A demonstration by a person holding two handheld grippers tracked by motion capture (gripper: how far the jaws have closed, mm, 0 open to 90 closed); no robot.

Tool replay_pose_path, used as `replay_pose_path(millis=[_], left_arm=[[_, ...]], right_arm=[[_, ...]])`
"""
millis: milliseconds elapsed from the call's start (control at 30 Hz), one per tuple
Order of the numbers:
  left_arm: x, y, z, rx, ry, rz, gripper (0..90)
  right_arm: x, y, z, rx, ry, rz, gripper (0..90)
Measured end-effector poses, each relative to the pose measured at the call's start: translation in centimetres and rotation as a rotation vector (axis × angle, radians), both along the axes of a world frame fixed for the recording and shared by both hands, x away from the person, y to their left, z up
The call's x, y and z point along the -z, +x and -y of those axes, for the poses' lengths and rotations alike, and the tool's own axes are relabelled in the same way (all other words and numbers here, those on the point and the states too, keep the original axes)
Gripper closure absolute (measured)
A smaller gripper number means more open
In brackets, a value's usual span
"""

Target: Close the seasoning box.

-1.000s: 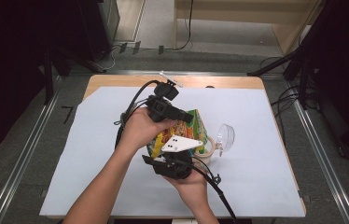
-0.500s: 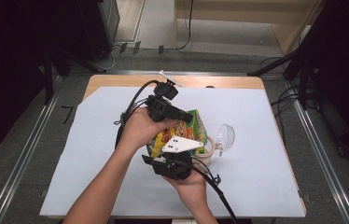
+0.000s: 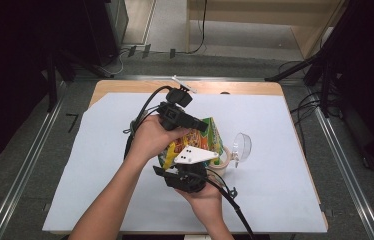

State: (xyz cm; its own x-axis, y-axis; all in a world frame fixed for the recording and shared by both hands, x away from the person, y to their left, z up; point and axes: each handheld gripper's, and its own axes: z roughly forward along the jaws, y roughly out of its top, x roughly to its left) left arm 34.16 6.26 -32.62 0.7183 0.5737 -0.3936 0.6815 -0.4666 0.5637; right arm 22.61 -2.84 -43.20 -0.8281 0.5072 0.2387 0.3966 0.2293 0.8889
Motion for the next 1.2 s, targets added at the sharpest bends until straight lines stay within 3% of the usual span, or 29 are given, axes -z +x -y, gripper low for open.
replay_pose_path(millis=[1200], left_arm=[[-0.11, 0.07, 0.0, 0.003, 0.011, -0.006, 80.8]], right_arm=[[-0.23, -0.08, -0.05, -0.004, -0.007, 0.01, 69.8]])
